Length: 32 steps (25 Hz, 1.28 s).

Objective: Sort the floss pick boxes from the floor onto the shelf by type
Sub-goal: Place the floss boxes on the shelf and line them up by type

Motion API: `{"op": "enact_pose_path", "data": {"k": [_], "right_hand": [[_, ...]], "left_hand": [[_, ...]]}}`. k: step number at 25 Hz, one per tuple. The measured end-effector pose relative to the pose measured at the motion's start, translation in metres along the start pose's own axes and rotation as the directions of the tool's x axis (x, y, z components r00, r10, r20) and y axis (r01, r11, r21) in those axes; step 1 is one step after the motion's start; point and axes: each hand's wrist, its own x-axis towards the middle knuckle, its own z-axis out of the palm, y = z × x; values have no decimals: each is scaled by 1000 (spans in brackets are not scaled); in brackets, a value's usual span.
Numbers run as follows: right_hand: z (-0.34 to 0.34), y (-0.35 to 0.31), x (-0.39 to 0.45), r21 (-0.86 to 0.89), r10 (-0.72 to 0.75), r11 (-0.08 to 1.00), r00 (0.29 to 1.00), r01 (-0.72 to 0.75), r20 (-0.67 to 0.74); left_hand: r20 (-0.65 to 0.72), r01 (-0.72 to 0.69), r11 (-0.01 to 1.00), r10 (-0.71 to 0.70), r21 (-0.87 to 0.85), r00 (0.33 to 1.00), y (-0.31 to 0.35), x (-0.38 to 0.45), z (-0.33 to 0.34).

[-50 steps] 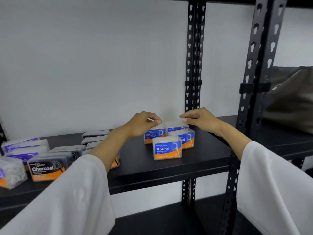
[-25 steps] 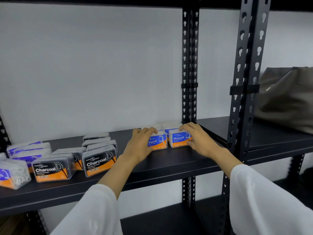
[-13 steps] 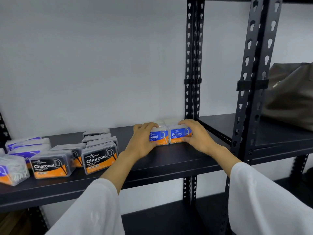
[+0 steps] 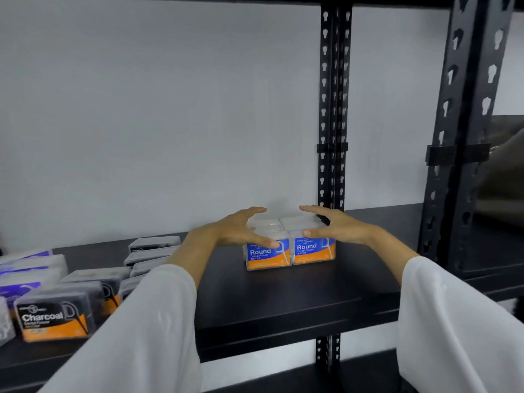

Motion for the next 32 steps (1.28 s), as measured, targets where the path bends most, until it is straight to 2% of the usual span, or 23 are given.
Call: {"op": "enact_pose_path", "data": {"k": [2, 7, 13, 32], "right_hand": [[1, 4, 6, -11, 18, 1000, 998, -17, 59], [2, 5, 1, -53, 1, 999, 999, 2, 49], [-4, 1, -21, -86, 25, 996, 997, -18, 79], [-7, -8, -35, -83, 55, 996, 988, -44, 145]], "left_hand": [[29, -6, 1000, 5, 6, 1000, -4, 6, 5], [15, -15, 998, 14, 53, 1000, -1, 5, 7], [14, -29, 999, 28, 28, 1000, 10, -13, 16], [29, -31, 998, 30, 62, 999, 18, -30, 21]]}}
